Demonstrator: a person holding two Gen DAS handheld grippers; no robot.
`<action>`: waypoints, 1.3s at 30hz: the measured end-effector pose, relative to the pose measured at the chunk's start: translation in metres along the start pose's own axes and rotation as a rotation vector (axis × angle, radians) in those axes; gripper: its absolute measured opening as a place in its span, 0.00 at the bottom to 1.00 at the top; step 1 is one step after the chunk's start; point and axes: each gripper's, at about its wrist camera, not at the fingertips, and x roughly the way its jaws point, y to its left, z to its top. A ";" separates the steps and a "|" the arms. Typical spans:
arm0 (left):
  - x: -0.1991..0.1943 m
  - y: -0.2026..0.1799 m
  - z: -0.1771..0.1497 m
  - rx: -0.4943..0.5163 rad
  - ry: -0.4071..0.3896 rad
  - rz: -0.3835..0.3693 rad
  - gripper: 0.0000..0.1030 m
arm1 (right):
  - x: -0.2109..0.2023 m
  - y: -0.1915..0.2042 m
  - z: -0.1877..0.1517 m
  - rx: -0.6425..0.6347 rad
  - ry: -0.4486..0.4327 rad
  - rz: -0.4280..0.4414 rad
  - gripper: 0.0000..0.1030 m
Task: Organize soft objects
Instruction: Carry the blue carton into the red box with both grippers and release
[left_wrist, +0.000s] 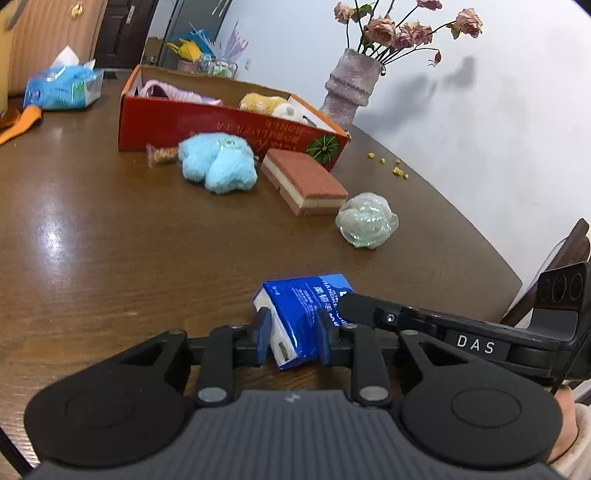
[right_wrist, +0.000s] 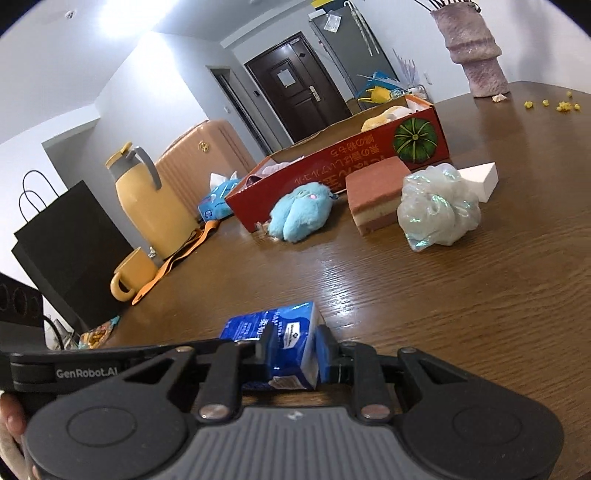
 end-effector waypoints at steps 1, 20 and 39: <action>-0.001 0.000 0.004 0.001 -0.011 -0.003 0.23 | -0.001 0.000 0.001 0.000 -0.006 0.002 0.21; 0.174 0.088 0.329 -0.003 -0.123 0.062 0.23 | 0.212 -0.041 0.326 -0.057 0.005 -0.020 0.20; 0.230 0.132 0.339 -0.062 0.044 0.171 0.37 | 0.304 -0.058 0.349 -0.155 0.146 -0.195 0.24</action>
